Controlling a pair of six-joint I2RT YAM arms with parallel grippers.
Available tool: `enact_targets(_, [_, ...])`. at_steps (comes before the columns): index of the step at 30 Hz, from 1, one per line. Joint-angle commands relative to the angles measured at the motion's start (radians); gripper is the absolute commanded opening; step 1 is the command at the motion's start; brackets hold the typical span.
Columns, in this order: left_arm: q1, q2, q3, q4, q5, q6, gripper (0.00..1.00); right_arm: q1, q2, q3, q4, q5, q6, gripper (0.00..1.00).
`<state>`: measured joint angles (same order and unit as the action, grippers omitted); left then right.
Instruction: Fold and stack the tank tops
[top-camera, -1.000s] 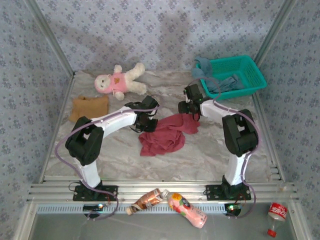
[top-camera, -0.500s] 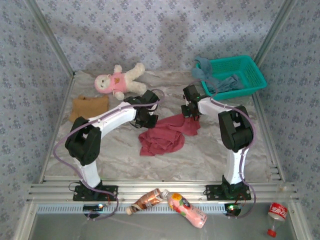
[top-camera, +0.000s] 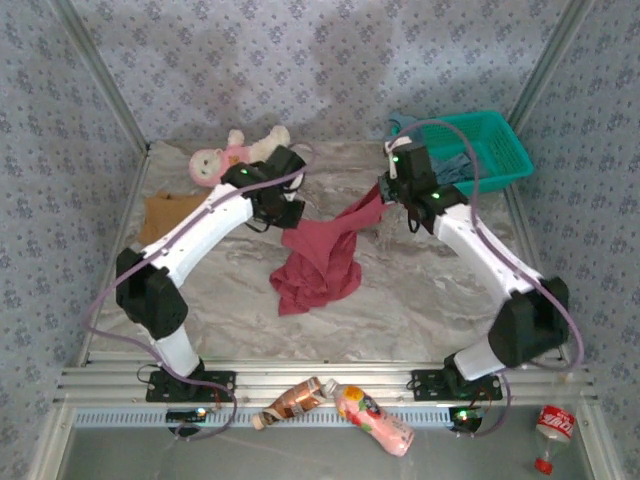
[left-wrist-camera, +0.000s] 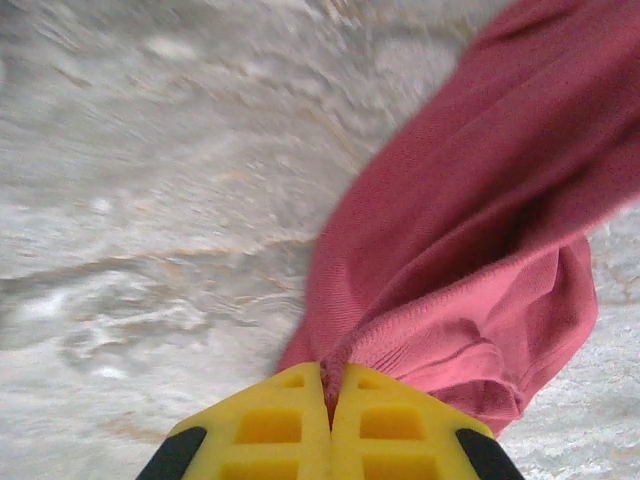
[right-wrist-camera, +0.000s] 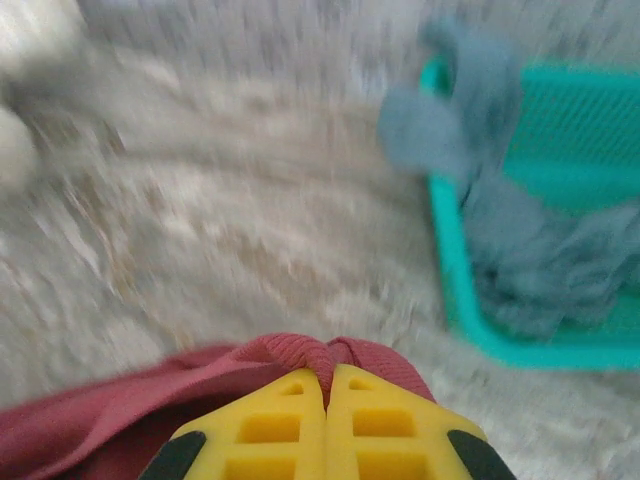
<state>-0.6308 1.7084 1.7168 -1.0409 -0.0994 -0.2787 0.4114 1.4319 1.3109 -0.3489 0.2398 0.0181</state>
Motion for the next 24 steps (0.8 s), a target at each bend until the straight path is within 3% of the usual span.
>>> enact_targets(1, [0.024, -0.087, 0.123, -0.099, -0.094, 0.102, 0.0, 0.001, -0.106, -0.019, 0.129, -0.01, -0.067, 0.02])
enact_targets(7, [0.032, -0.202, 0.262, -0.082, -0.181, 0.296, 0.0, 0.046, -0.271, -0.024, 0.285, -0.111, -0.168, 0.02])
enact_targets(15, [0.034, -0.418, 0.24, 0.034, -0.295, 0.536, 0.0, 0.221, -0.414, 0.055, 0.338, -0.103, -0.409, 0.02])
enact_targets(24, [0.032, -0.682, 0.13, 0.188, -0.242, 0.745, 0.0, 0.423, -0.522, 0.129, 0.342, -0.083, -0.614, 0.02])
